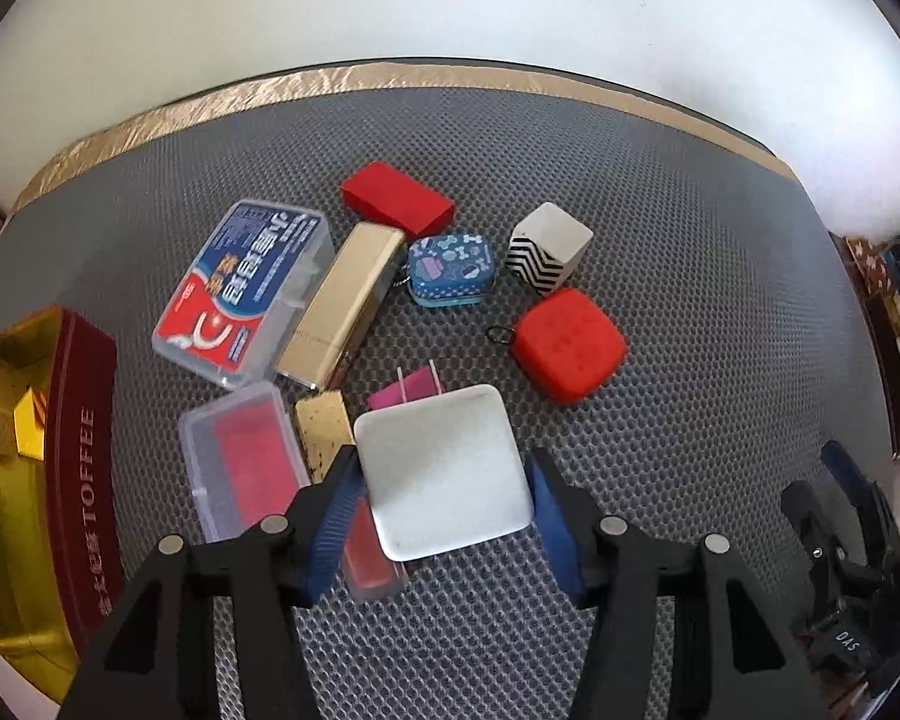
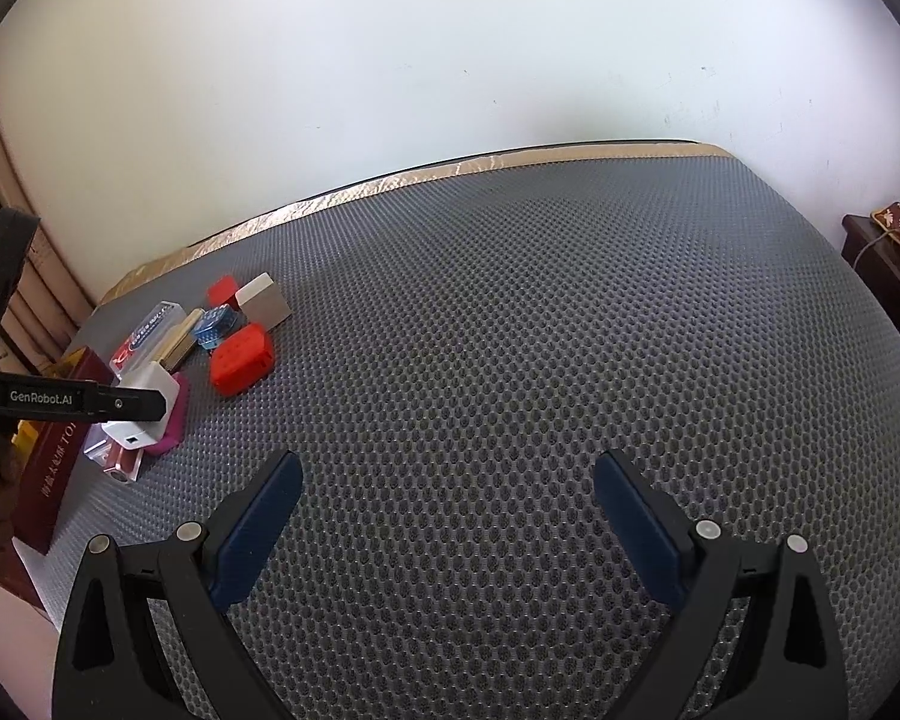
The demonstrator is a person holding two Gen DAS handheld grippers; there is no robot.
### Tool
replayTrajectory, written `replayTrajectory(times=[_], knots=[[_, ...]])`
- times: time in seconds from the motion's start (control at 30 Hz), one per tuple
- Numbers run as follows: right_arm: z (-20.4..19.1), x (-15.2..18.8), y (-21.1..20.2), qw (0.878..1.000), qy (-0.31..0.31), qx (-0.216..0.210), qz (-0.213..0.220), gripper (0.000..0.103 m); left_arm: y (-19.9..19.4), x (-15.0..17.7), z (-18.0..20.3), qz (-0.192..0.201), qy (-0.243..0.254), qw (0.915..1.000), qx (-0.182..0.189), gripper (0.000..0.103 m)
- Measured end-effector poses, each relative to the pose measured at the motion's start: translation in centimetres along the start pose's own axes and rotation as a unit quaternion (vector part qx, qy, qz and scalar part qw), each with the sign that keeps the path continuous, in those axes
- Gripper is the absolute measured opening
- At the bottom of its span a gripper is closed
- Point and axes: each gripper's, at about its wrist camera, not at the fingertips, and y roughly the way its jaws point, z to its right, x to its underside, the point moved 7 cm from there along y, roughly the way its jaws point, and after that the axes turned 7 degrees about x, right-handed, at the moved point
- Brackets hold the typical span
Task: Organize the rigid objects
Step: 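Grasp the white charger with left gripper, then lift the white charger with left gripper while right grasps red rubber cube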
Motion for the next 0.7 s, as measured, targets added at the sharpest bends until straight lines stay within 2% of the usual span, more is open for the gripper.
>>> replayTrajectory(times=[0.2, 0.3, 0.6, 0.7], knots=[[0.0, 0.2, 0.7, 1.0, 0.002, 0.005, -0.015, 0.097, -3.1, 1.6, -0.4, 0.028, -0.029, 0.9984, 0.039, 0.05], [-0.2, 0.3, 1.1, 1.0, -0.003, 0.007, -0.023, 0.097, -5.0, 3.7, -1.3, 0.039, -0.042, 0.997, 0.053, 0.05], [-0.5, 0.4, 1.5, 0.999, -0.014, 0.017, -0.032, 0.097, -5.2, 9.5, -3.5, 0.033, -0.061, 0.9959, 0.058, 0.05], [-2.3, 0.0, 1.5, 0.999, -0.025, -0.018, -0.039, 0.097, -5.3, 10.9, -4.2, 0.037, -0.062, 0.996, 0.054, 0.05]])
